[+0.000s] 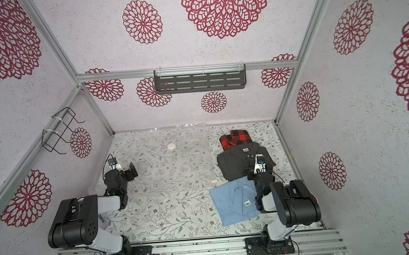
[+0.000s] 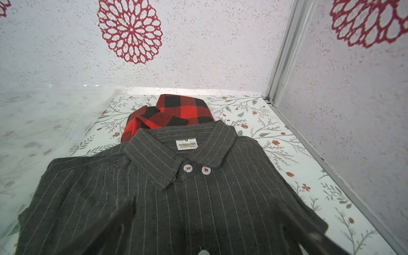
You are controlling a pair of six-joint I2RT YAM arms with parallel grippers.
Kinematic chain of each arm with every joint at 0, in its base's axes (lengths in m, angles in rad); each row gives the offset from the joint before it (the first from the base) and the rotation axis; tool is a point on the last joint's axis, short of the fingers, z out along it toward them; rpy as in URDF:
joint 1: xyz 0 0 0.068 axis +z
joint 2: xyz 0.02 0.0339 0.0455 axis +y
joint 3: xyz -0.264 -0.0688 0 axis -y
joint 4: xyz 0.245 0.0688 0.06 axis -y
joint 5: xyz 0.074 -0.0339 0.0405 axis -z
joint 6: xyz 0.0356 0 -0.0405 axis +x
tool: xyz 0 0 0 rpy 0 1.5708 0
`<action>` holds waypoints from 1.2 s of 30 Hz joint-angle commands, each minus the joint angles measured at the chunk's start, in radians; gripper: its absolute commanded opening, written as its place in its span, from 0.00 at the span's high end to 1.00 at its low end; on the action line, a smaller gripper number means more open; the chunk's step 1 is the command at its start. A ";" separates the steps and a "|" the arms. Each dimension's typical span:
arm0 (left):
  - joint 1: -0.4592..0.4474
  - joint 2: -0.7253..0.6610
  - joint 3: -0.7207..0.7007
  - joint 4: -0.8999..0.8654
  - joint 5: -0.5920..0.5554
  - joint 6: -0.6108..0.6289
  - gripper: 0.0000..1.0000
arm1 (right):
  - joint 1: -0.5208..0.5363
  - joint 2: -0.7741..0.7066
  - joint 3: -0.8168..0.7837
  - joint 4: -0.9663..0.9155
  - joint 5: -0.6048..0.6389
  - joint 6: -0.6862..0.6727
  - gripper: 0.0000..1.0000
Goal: Place the folded shirt into the vacuum bag
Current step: Move the shirt to the corner of the board.
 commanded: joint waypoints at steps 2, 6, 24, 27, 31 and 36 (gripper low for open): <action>0.005 -0.003 0.016 0.014 0.008 -0.003 0.03 | 0.003 -0.023 0.023 0.010 0.012 -0.009 0.00; 0.006 -0.003 0.016 0.013 0.009 -0.003 0.03 | 0.003 -0.023 0.023 0.010 0.012 -0.008 0.00; 0.004 -0.007 0.006 0.030 0.012 -0.002 0.03 | 0.003 -0.028 -0.016 0.085 0.086 0.018 0.00; -0.035 -0.094 0.001 -0.028 -0.073 0.023 0.03 | 0.003 -0.104 -0.041 0.061 0.102 0.023 0.00; -0.075 -0.222 0.063 -0.254 -0.146 0.003 0.03 | 0.005 -0.282 -0.026 -0.105 0.105 0.022 0.00; -0.115 -0.352 0.153 -0.486 -0.141 -0.068 0.03 | 0.005 -0.522 0.015 -0.312 0.122 0.210 0.01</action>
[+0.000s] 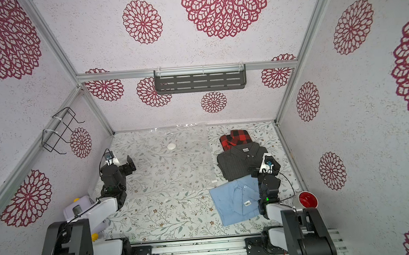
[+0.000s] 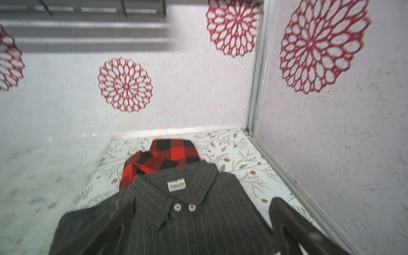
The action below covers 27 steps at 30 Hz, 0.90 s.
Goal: Place the folded shirt into the vacuum bag
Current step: Move the shirt to the corner of the board.
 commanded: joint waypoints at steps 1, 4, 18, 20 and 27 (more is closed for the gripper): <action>-0.026 -0.082 0.069 -0.240 -0.003 -0.068 0.03 | 0.004 -0.149 0.083 -0.236 0.018 0.168 0.01; -0.033 -0.164 0.139 -0.419 0.058 -0.157 0.03 | 0.002 -0.277 0.179 -0.485 -0.049 0.247 0.01; -0.004 -0.235 0.211 -0.680 0.416 -0.538 0.03 | -0.057 -0.210 0.335 -0.711 -0.494 0.433 0.00; 0.002 -0.183 0.207 -0.623 0.500 -0.578 0.03 | -0.056 -0.117 0.379 -0.737 -0.546 0.432 0.01; -0.125 -0.004 0.222 -0.564 0.478 -0.596 0.03 | -0.049 0.210 0.543 -0.797 -0.740 0.420 0.14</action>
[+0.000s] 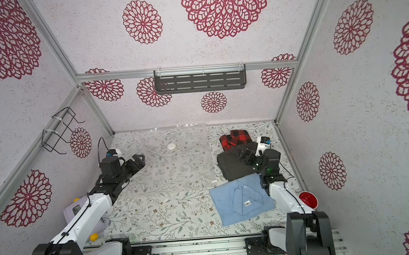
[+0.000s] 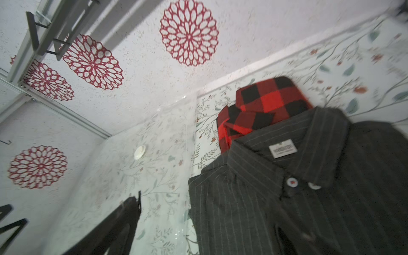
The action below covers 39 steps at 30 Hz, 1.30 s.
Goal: Place the folded shirt into the vacuum bag
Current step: Move the shirt to the corner of the board.
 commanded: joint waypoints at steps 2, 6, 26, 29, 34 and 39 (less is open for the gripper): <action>-0.095 0.089 0.054 0.018 0.005 -0.025 0.03 | 0.018 0.144 0.116 -0.049 -0.174 -0.006 0.18; -0.207 0.157 0.100 -0.001 -0.051 -0.024 0.03 | 0.057 0.289 0.221 -0.146 -0.206 -0.046 0.23; -0.404 0.296 0.201 -0.015 -0.081 -0.035 0.03 | -0.042 0.716 0.495 -0.436 0.125 -0.132 0.27; -0.432 0.313 0.224 -0.049 -0.085 -0.011 0.03 | -0.077 0.712 0.501 -0.428 0.103 -0.126 0.27; -0.489 0.317 0.222 -0.066 -0.140 -0.015 0.03 | -0.117 0.683 0.527 -0.447 0.113 -0.125 0.25; -0.521 0.289 0.206 -0.087 -0.211 -0.050 0.03 | -0.125 0.551 0.483 -0.434 0.105 -0.123 0.22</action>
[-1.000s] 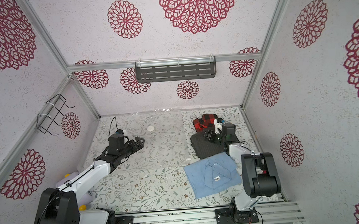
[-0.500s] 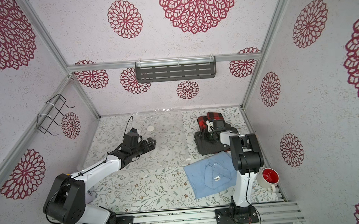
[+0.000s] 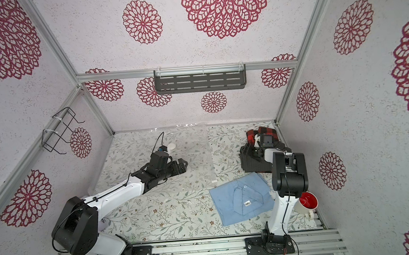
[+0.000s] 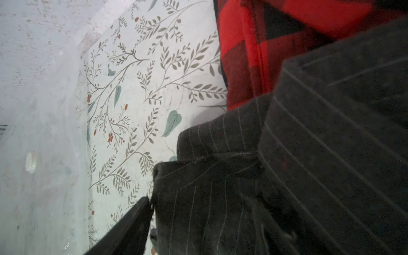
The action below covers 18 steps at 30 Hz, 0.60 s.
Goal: Place the folded shirt into the vacuum bag
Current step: Move the shirt to the corner of the board.
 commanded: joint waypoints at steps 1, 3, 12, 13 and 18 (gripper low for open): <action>-0.017 -0.026 -0.005 -0.043 -0.078 -0.023 0.03 | -0.010 -0.129 -0.055 -0.059 0.031 0.008 0.21; -0.017 -0.038 0.002 -0.067 -0.086 -0.043 0.03 | -0.002 -0.203 -0.101 -0.027 -0.008 0.022 0.20; -0.015 -0.065 -0.021 -0.036 -0.001 -0.063 0.03 | 0.143 -0.426 -0.374 0.073 -0.109 0.065 0.18; -0.014 -0.051 -0.009 -0.047 0.021 -0.065 0.03 | 0.161 -0.441 -0.398 0.077 -0.109 0.066 0.18; -0.023 0.041 0.040 -0.065 0.108 -0.059 0.03 | 0.209 -0.436 -0.485 0.127 -0.108 0.077 0.17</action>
